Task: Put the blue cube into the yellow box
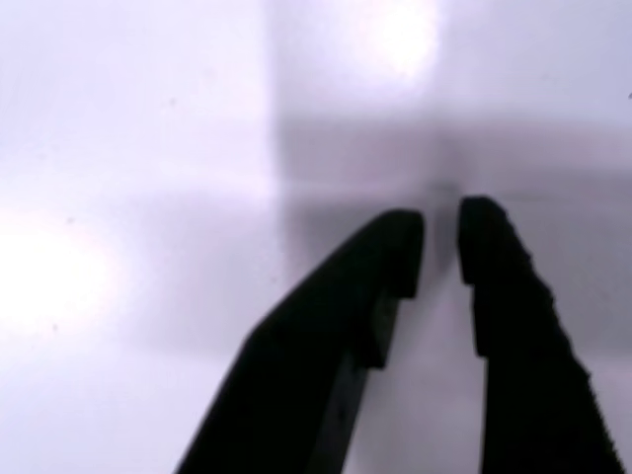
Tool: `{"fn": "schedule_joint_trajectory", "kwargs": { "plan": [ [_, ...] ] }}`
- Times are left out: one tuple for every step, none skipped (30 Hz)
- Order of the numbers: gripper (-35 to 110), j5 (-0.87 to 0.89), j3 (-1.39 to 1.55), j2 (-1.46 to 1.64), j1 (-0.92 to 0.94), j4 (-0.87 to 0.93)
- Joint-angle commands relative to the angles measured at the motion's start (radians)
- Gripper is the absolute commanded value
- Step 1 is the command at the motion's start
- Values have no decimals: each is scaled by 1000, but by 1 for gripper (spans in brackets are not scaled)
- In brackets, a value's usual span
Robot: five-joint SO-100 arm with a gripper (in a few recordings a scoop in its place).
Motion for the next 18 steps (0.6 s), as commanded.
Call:
{"fn": "schedule_joint_trajectory", "kwargs": {
  "plan": [
    [0, -41, 26, 25, -18, 14],
    [0, -41, 26, 25, -18, 14],
    [0, -41, 26, 25, -18, 14],
    [0, -41, 26, 25, -18, 14],
    [0, -41, 26, 25, -18, 14],
    [0, -41, 26, 25, -18, 14],
    [0, -41, 26, 25, -18, 14],
    [0, -41, 26, 25, -18, 14],
    [0, -41, 26, 25, -18, 14],
    [0, -41, 26, 25, -18, 14],
    [0, -41, 26, 25, -18, 14],
    [0, -44, 26, 25, -18, 14],
    [0, -49, 26, 25, -18, 14],
    [0, -61, 26, 21, -20, 14],
    [0, -64, 26, 21, -20, 14],
    [0, -75, 26, 23, -17, 14],
    [0, -92, 26, 25, -12, 6],
    [0, -91, 26, 25, -11, -21]
  ]
}}
